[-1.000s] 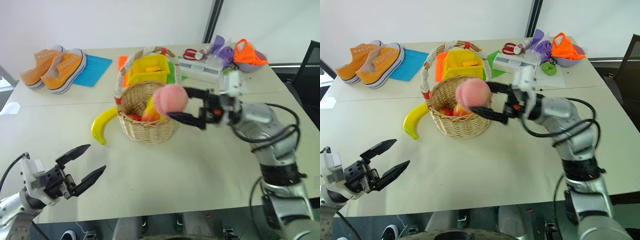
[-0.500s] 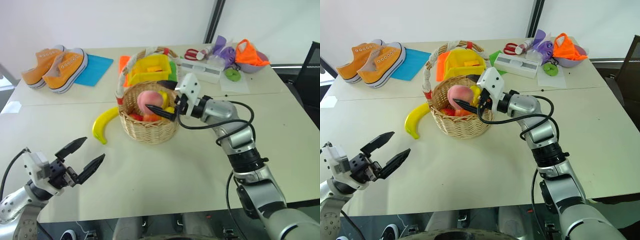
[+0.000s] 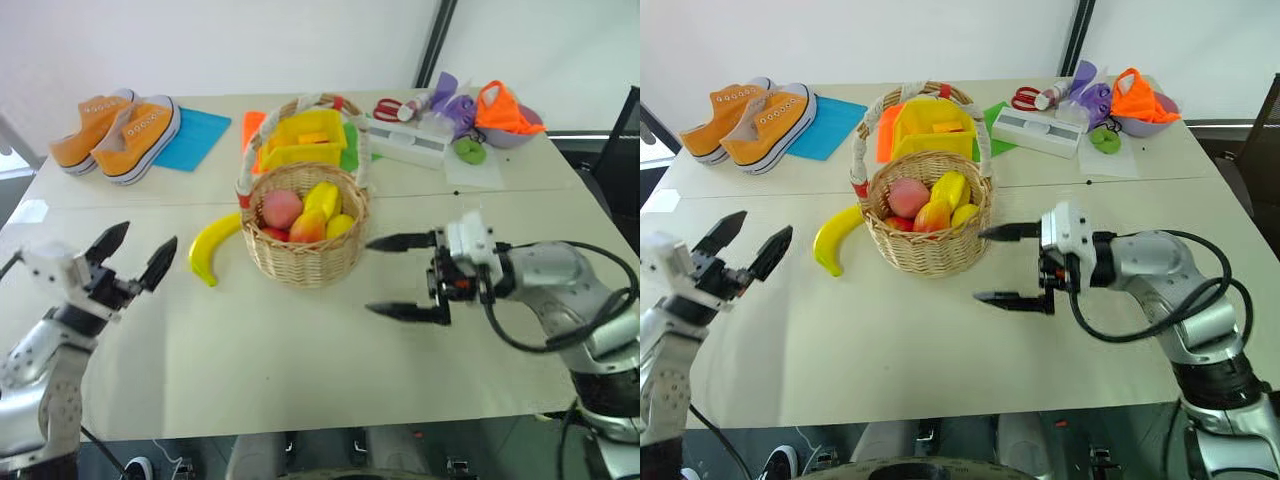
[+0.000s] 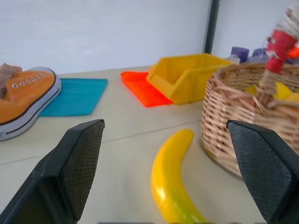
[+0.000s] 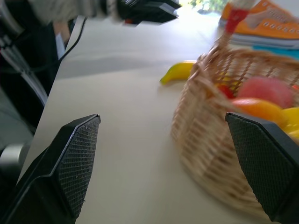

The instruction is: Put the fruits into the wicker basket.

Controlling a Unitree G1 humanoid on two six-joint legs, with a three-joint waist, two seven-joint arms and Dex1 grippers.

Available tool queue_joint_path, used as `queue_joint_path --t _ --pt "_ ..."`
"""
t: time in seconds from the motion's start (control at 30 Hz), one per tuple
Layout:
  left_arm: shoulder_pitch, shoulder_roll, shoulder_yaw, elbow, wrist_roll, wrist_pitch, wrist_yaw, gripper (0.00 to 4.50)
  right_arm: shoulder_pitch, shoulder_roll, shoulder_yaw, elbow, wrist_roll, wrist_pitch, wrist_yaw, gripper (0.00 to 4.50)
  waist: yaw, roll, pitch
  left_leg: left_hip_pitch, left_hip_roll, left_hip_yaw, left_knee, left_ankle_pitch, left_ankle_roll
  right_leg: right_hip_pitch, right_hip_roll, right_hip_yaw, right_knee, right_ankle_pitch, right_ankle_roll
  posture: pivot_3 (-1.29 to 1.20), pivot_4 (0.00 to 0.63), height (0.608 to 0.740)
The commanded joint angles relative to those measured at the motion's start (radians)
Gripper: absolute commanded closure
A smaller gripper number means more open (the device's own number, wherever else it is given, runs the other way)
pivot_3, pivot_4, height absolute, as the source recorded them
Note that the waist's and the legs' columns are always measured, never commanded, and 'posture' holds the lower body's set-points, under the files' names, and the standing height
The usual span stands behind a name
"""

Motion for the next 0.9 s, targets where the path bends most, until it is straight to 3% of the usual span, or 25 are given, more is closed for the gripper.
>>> queue_joint_path --t 0.03,0.2,0.47,0.6,0.73,0.83,0.9 --pt "-0.062 0.007 -0.043 0.015 0.068 0.082 0.108 0.0 -0.001 -0.024 0.004 -0.042 -0.048 -0.067 0.017 0.03 0.001 0.0 0.0 0.0 0.0 0.0 0.0 0.0 0.0 0.0 0.0 0.0 0.0 0.0 0.0 0.0 0.15 0.74" --pt "-0.185 0.001 -0.121 0.085 0.148 0.241 0.233 0.0 0.021 -0.01 0.019 -0.04 -0.097 -0.095 -0.015 0.03 0.01 -0.001 0.0 0.0 0.0 0.0 0.0 0.0 0.0 0.0 0.001 0.0 0.0 0.001 0.002 0.0 0.15 0.74" --pt "-0.232 -0.006 -0.207 0.1 0.157 0.318 0.171 0.0 0.006 0.019 0.023 -0.036 -0.094 -0.096 -0.046 0.03 0.009 -0.002 0.0 -0.001 0.0 0.0 0.001 0.0 0.0 0.0 0.0 0.0 0.0 0.002 0.004 0.0 0.15 0.74" --pt "-0.216 0.047 -0.257 0.107 0.202 0.37 0.131 0.0 0.002 0.028 0.029 -0.033 -0.101 -0.096 -0.058 0.03 0.008 -0.001 0.0 -0.001 0.0 0.0 0.001 0.0 0.0 0.0 0.0 0.0 0.0 0.002 0.004 0.0 0.15 0.74" --pt "-0.241 0.046 -0.255 0.145 0.236 0.424 0.18 0.0 -0.006 0.035 0.034 -0.024 -0.109 -0.098 -0.067 0.03 0.009 -0.001 0.0 -0.001 0.0 0.0 0.001 0.0 0.0 0.0 0.0 0.0 0.0 0.002 0.004 0.0 0.15 0.74" --pt "-0.247 0.035 -0.259 0.139 0.227 0.448 0.166 0.85 -0.02 0.041 0.035 -0.015 -0.114 -0.103 -0.072 0.0 0.01 -0.001 0.0 -0.001 0.0 0.0 0.001 0.0 0.0 0.0 -0.001 0.0 -0.001 0.002 0.004 0.0 0.15 0.74" --pt "-0.249 0.03 -0.264 0.128 0.242 0.437 0.172 1.92 -0.027 0.046 0.041 -0.015 -0.12 -0.106 -0.074 0.0 0.01 -0.001 0.0 -0.001 0.0 0.0 0.001 0.0 0.0 0.0 -0.001 0.0 -0.001 0.002 0.004 0.0 0.15 0.74"
